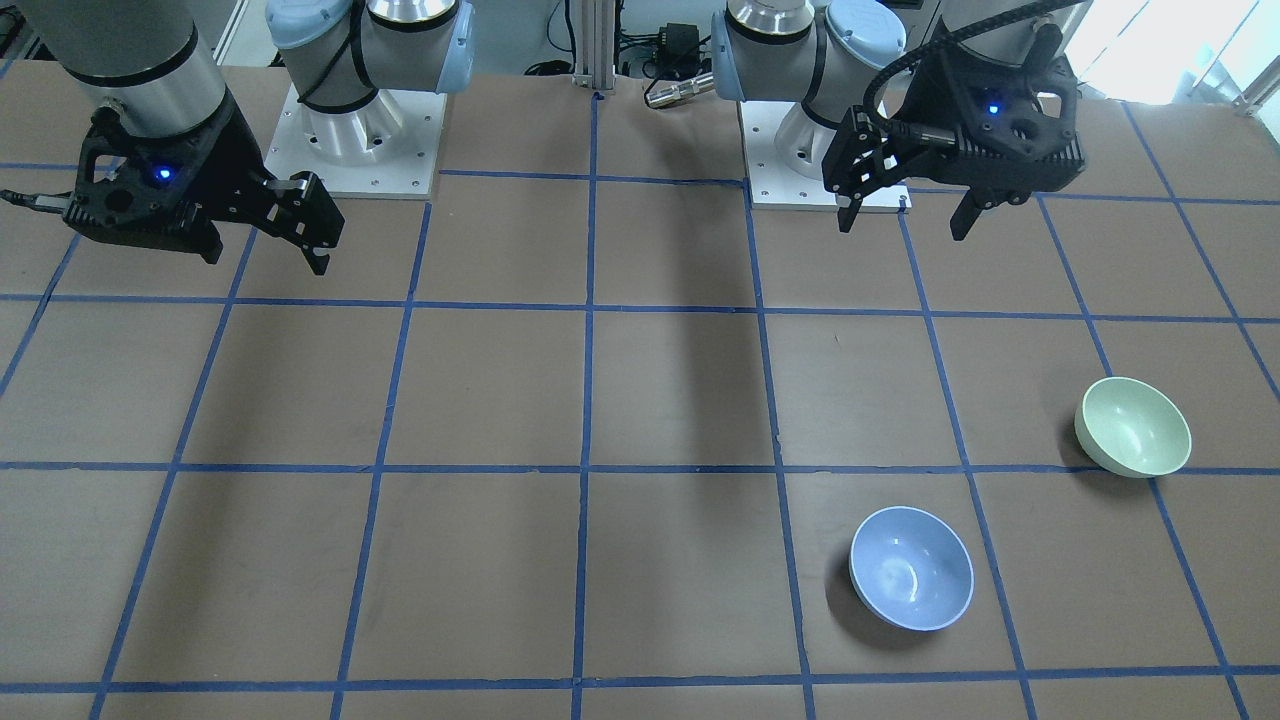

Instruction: Stack green bowl on blue bowl

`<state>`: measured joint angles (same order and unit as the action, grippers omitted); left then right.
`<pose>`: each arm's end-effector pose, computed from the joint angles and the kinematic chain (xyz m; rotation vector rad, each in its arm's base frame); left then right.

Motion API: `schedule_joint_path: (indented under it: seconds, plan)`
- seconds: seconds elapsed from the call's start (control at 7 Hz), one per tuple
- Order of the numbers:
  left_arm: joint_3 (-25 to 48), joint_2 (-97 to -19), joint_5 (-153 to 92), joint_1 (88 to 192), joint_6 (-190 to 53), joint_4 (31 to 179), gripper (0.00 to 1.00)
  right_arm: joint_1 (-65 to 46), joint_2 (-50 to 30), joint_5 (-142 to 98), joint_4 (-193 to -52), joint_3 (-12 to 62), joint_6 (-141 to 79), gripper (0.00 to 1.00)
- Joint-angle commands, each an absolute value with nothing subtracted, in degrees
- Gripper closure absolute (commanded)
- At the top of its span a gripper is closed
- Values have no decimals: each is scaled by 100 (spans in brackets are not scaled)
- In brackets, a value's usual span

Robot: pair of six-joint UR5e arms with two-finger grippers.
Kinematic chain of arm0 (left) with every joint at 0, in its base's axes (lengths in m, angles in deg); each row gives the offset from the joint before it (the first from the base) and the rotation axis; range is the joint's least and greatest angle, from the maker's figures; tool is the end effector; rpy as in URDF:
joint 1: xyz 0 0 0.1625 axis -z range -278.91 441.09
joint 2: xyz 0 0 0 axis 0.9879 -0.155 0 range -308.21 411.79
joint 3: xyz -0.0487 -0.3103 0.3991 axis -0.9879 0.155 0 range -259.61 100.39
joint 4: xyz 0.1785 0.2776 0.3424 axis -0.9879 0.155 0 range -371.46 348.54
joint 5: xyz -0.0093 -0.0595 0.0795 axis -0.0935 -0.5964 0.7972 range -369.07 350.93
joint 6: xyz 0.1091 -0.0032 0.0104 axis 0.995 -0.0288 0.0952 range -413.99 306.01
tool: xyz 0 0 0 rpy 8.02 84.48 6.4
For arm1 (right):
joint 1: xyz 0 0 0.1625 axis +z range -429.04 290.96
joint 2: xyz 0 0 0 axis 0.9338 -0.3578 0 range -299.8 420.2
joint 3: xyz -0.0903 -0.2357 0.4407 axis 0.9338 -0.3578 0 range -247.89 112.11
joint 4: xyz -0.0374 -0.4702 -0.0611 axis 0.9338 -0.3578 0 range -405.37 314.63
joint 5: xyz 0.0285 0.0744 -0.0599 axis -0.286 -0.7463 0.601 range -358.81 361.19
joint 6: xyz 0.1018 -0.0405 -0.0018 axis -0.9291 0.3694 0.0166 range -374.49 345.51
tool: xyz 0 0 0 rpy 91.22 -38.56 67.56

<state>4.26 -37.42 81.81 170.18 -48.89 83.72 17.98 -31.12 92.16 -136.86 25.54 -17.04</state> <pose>-0.1230 -0.5512 0.6188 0.1140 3.1221 -0.0460 0.1030 -0.5491 0.5428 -0.1508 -3.1210 -0.0168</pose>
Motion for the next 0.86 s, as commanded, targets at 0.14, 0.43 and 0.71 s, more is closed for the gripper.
schedule_joint_path:
  seconds: [0.14,0.43,0.71]
  plan:
    - [423,-3742,8181,17021,-4889,8407,0,1798,-3112,9216,-13686,2554,-1704,0]
    - [423,-3724,8181,17012,-4889,8416,0,1798,-3112,9216,-13686,2554,-1704,0]
    - [467,-3733,8163,16785,-4784,8408,0,1798,-3112,9216,-13686,2554,-1704,0]
